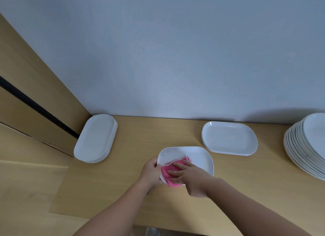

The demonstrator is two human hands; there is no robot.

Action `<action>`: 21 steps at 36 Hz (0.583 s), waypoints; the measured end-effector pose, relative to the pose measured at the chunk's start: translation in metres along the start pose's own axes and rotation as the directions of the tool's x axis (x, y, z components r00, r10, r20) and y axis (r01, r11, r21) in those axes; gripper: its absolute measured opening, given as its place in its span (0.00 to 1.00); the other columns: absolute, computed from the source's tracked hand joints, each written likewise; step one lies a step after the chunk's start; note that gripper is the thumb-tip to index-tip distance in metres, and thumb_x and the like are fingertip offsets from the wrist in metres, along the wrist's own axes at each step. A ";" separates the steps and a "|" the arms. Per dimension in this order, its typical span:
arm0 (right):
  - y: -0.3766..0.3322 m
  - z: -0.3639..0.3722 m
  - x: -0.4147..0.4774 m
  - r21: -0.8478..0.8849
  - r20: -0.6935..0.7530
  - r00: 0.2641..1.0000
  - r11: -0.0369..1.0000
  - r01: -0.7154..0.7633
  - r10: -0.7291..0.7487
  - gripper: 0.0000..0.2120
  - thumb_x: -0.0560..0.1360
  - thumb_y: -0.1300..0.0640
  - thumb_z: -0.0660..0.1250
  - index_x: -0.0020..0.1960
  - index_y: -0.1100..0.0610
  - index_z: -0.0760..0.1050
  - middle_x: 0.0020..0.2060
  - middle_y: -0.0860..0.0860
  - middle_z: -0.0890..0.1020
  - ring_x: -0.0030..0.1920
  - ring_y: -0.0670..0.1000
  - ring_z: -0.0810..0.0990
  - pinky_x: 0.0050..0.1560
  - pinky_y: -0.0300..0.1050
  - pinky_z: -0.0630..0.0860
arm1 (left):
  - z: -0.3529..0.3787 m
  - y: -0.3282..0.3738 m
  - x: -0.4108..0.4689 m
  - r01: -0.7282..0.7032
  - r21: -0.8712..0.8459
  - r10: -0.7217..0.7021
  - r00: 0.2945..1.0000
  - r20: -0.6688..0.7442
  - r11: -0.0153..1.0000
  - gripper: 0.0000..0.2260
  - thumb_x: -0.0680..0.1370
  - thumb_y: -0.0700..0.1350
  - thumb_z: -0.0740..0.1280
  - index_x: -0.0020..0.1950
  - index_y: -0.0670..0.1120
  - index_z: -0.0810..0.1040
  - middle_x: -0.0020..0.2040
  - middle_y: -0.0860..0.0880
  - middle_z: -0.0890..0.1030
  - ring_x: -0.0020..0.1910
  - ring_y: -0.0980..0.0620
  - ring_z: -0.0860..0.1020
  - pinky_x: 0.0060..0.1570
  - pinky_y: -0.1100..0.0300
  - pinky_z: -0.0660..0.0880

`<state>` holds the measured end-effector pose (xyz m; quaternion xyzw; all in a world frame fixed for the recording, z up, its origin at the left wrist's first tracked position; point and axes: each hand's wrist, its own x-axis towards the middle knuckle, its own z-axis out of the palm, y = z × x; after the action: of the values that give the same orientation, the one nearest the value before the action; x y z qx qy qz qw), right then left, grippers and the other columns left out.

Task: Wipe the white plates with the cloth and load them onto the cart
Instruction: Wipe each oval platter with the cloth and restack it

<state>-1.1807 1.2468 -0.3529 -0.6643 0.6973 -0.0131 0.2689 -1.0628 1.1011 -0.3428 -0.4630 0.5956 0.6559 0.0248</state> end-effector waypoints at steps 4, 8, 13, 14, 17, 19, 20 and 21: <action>-0.015 0.003 0.002 0.142 -0.162 0.978 0.984 -0.110 0.132 0.28 0.74 0.63 0.56 0.72 0.47 0.67 0.74 0.46 0.65 0.76 0.52 0.56 0.76 0.49 0.50 | 0.002 -0.001 0.002 0.009 -0.057 -0.008 1.000 0.028 0.998 0.09 0.78 0.36 0.61 0.54 0.44 0.79 0.49 0.43 0.84 0.46 0.45 0.84 0.43 0.42 0.82; -0.027 0.022 0.007 0.163 -0.094 0.952 0.948 -0.273 0.290 0.26 0.82 0.55 0.49 0.78 0.45 0.50 0.79 0.47 0.47 0.78 0.53 0.41 0.74 0.50 0.37 | 0.002 -0.003 0.006 0.011 -0.008 -0.011 0.999 0.042 1.000 0.10 0.75 0.38 0.65 0.56 0.46 0.78 0.49 0.44 0.84 0.46 0.45 0.84 0.45 0.42 0.82; -0.021 0.029 -0.001 0.115 -0.044 0.961 0.957 -0.267 0.273 0.26 0.82 0.54 0.48 0.78 0.43 0.48 0.78 0.44 0.45 0.78 0.52 0.38 0.74 0.51 0.33 | -0.001 -0.003 0.009 0.006 0.158 -0.004 1.000 -0.013 0.987 0.16 0.73 0.33 0.58 0.57 0.46 0.76 0.48 0.46 0.82 0.44 0.47 0.82 0.34 0.56 0.80; -0.018 0.029 -0.003 0.100 -0.034 0.963 0.959 -0.264 0.268 0.25 0.83 0.54 0.48 0.78 0.43 0.48 0.78 0.44 0.45 0.78 0.52 0.38 0.74 0.51 0.33 | -0.001 -0.003 0.008 0.008 0.167 -0.004 1.000 -0.022 0.986 0.16 0.73 0.33 0.58 0.56 0.45 0.76 0.47 0.46 0.81 0.41 0.48 0.81 0.31 0.58 0.78; -0.008 0.029 -0.014 0.077 -0.022 0.963 0.961 -0.265 0.268 0.25 0.83 0.53 0.48 0.78 0.42 0.49 0.78 0.43 0.45 0.78 0.51 0.39 0.74 0.51 0.33 | -0.001 -0.005 0.007 0.015 0.174 -0.010 1.000 -0.025 0.985 0.12 0.72 0.34 0.60 0.51 0.45 0.76 0.44 0.45 0.80 0.36 0.48 0.79 0.28 0.59 0.75; -0.001 0.029 -0.023 0.060 -0.012 0.963 0.962 -0.267 0.269 0.24 0.83 0.53 0.48 0.78 0.42 0.49 0.78 0.42 0.45 0.78 0.51 0.39 0.74 0.50 0.32 | -0.001 -0.007 0.005 0.018 0.180 -0.014 1.000 -0.026 0.984 0.11 0.72 0.34 0.60 0.50 0.45 0.75 0.43 0.45 0.79 0.35 0.48 0.78 0.28 0.59 0.74; 0.002 0.029 -0.027 0.052 -0.007 0.962 0.961 -0.271 0.272 0.24 0.83 0.53 0.47 0.78 0.41 0.49 0.78 0.41 0.45 0.78 0.51 0.39 0.73 0.49 0.31 | -0.002 -0.008 0.005 0.019 0.183 -0.014 0.999 -0.029 0.983 0.11 0.71 0.34 0.59 0.50 0.45 0.75 0.43 0.44 0.79 0.34 0.47 0.77 0.28 0.59 0.74; 0.006 0.029 -0.031 0.043 0.000 0.961 0.960 -0.277 0.277 0.24 0.83 0.52 0.47 0.78 0.41 0.49 0.78 0.41 0.45 0.78 0.51 0.39 0.73 0.49 0.31 | -0.002 -0.009 0.004 0.019 0.184 -0.013 0.999 -0.033 0.983 0.12 0.71 0.35 0.59 0.50 0.45 0.76 0.44 0.44 0.79 0.34 0.47 0.78 0.29 0.58 0.75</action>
<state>-1.1753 1.2867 -0.3690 -0.5542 0.7838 0.0075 0.2800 -1.0588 1.0995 -0.3519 -0.4741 0.6501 0.5904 0.0632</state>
